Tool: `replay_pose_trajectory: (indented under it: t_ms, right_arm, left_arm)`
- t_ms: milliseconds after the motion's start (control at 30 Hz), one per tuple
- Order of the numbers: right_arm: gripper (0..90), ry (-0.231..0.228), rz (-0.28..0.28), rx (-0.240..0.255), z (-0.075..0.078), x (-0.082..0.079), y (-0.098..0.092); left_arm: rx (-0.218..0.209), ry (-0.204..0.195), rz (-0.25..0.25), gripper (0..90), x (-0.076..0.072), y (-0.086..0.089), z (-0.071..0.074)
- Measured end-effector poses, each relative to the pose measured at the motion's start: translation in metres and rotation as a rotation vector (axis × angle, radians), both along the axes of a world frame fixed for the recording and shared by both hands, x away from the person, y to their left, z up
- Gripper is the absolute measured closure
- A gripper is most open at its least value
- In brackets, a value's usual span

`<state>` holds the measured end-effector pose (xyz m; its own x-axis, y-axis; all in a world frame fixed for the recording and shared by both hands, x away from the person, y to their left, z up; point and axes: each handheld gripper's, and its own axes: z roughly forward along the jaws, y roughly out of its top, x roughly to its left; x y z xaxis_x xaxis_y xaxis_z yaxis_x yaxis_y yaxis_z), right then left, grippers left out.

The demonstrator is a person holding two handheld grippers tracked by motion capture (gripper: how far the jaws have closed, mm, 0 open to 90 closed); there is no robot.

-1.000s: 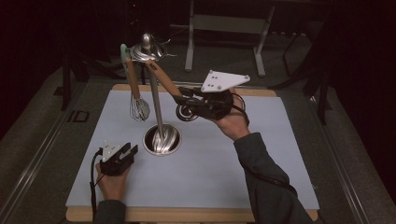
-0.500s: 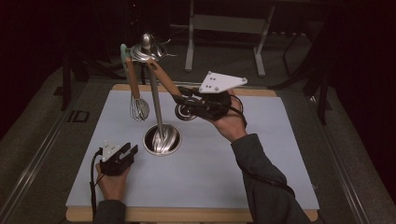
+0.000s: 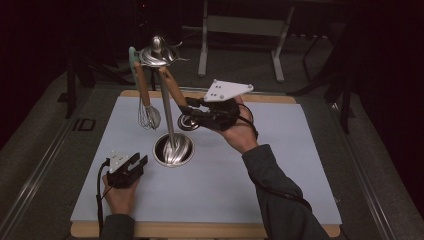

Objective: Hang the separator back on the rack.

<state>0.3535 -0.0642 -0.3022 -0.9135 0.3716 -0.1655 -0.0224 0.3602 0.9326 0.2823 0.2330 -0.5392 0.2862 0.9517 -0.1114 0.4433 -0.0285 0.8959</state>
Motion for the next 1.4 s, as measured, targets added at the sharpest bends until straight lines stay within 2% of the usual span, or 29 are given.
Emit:
replay_pose_trajectory:
  t_ms: [100,667,1200,1400]
  right_arm:
    - [70.3,0.014,0.004,-0.002,0.000,0.001,0.003]
    - [68.5,0.019,0.026,-0.031,-0.003,-0.002,0.010]
    - [66.7,0.038,0.026,-0.038,-0.006,0.001,-0.008]
    - [62.7,0.082,0.006,-0.047,-0.012,0.004,-0.021]
  left_arm:
    - [-0.001,0.000,0.000,64.4,0.000,0.000,0.000]
    - [-0.001,-0.001,0.001,64.0,0.000,0.000,0.000]
    - [0.001,0.000,0.000,63.8,0.000,0.000,0.000]
    - [0.000,-0.001,0.001,63.7,0.000,0.000,0.000]
